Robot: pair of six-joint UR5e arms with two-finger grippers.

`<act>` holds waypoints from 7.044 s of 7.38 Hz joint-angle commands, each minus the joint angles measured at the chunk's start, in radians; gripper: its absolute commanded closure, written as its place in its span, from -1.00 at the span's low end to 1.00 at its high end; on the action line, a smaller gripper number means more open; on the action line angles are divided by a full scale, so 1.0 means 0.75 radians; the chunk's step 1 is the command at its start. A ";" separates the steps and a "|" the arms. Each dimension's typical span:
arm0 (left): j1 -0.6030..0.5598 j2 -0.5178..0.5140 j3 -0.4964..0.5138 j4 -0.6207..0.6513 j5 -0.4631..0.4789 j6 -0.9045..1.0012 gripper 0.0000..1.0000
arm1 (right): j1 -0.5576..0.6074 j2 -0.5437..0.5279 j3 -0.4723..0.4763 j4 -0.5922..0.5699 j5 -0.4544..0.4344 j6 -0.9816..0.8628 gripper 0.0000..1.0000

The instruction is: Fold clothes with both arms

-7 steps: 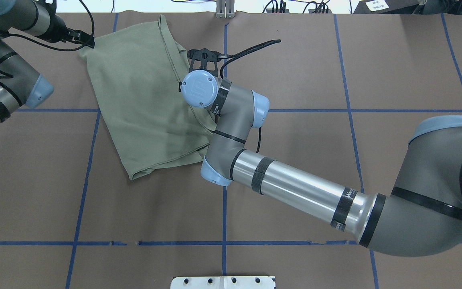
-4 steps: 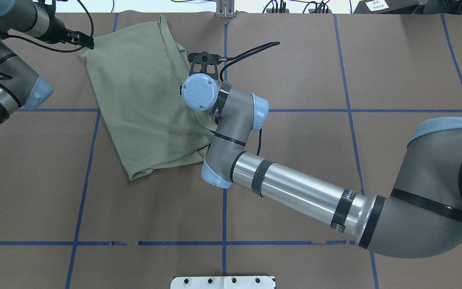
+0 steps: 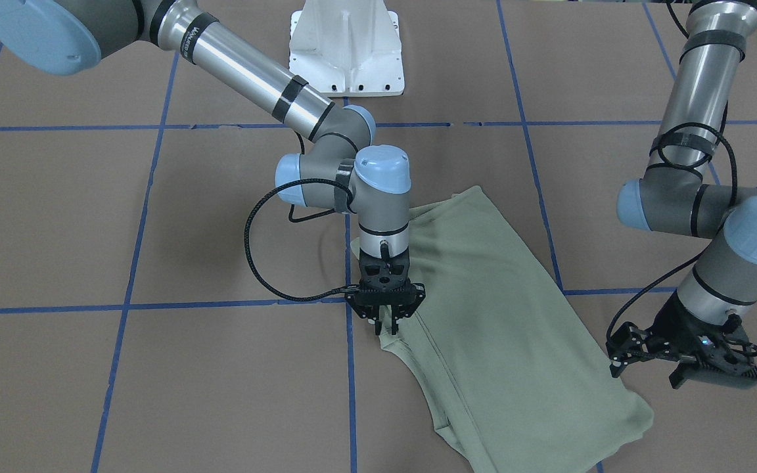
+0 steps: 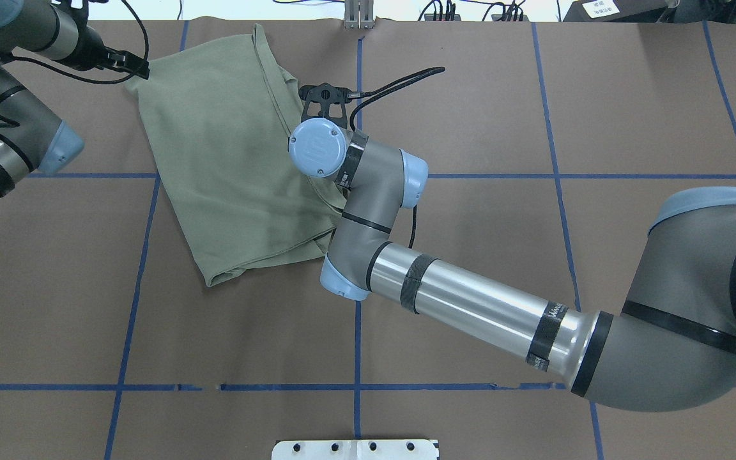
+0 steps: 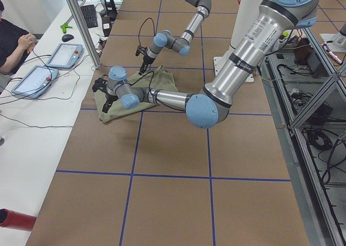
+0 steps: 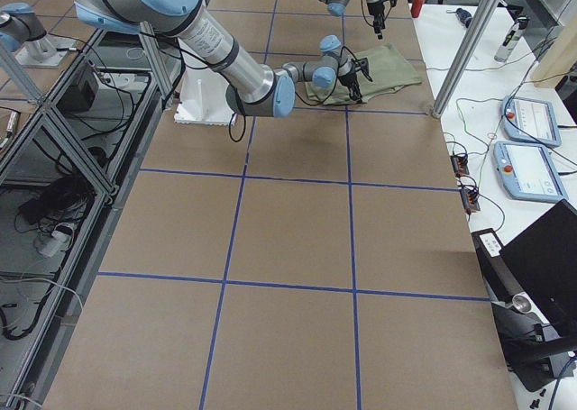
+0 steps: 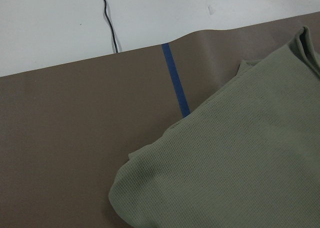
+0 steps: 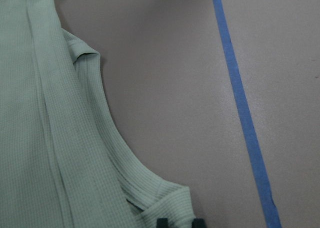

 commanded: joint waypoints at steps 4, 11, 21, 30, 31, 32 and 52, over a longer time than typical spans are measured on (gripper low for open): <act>0.000 0.004 -0.002 -0.008 0.000 -0.001 -1.00 | -0.012 -0.089 0.199 -0.012 0.004 0.000 1.00; 0.000 0.008 -0.002 -0.020 -0.002 -0.001 -1.00 | -0.149 -0.825 1.242 -0.349 -0.170 0.012 1.00; 0.002 0.010 -0.002 -0.018 -0.023 -0.001 -1.00 | -0.102 -0.707 1.354 -0.845 0.073 -0.077 -1.00; 0.004 0.035 -0.002 -0.047 -0.023 -0.001 -1.00 | -0.162 -0.632 1.192 -1.076 0.339 -0.491 -1.00; 0.004 0.035 -0.002 -0.045 -0.023 -0.001 -1.00 | -0.166 -0.646 1.192 -1.080 0.337 -0.505 -1.00; 0.004 0.037 -0.002 -0.049 -0.023 -0.001 -1.00 | -0.166 -0.656 1.194 -1.098 0.335 -0.505 -1.00; 0.406 0.306 -0.790 -0.037 -0.178 -1.034 -1.00 | 0.206 -1.000 1.423 -0.433 0.693 -0.222 -1.00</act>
